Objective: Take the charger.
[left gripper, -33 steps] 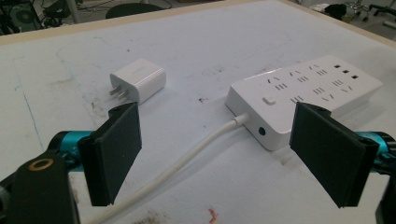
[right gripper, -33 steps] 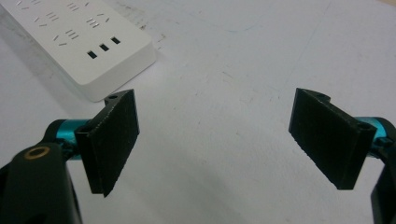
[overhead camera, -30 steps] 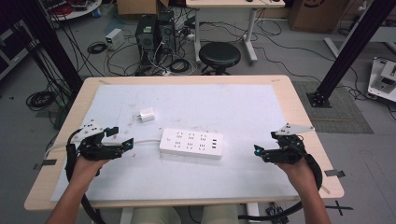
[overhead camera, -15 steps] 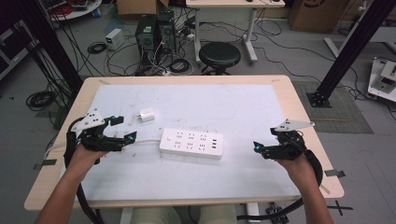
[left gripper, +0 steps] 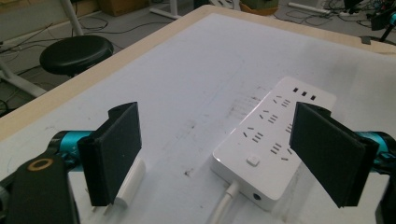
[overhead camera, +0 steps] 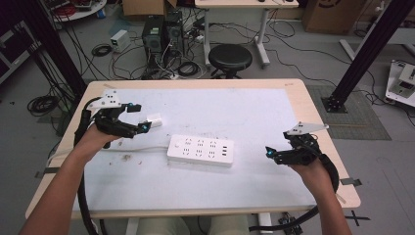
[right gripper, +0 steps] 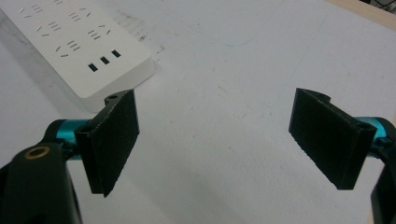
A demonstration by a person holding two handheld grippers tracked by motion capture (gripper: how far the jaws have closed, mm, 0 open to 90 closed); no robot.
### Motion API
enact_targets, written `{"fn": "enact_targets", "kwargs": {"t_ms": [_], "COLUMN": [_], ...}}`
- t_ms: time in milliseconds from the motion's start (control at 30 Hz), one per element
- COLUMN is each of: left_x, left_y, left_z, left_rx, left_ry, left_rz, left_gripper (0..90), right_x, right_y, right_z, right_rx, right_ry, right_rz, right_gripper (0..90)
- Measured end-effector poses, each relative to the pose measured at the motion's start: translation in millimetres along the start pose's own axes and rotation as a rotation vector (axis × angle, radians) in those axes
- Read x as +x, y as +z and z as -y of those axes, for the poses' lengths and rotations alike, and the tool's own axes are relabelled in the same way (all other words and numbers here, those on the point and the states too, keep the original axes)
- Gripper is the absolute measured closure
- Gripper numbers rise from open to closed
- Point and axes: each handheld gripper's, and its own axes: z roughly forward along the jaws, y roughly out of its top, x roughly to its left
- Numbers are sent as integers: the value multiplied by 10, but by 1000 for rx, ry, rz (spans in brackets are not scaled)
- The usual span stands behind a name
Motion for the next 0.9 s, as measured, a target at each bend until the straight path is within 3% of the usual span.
{"fn": "enact_targets", "kwargs": {"t_ms": [133, 333, 433, 500, 900], "left_x": [117, 291, 384, 470, 747], "left_y": [76, 220, 283, 351, 616], "left_z": [-47, -81, -31, 50, 330], "left_rx": [-4, 6, 5, 41, 93], "left_ry": [-7, 39, 22, 28, 7], "left_rz": [2, 16, 22, 17, 25], "left_gripper": [168, 172, 172, 172, 180], "right_x": [-5, -29, -37, -43, -55], "right_y": [2, 16, 17, 24, 76], "right_z": [-1, -12, -24, -28, -3], "right_rx": [8, 15, 21, 25, 52], "right_ry": [5, 8, 10, 10, 19], "right_rz": [2, 5, 5, 6, 6], "right_gripper": [163, 163, 163, 163, 163]}}
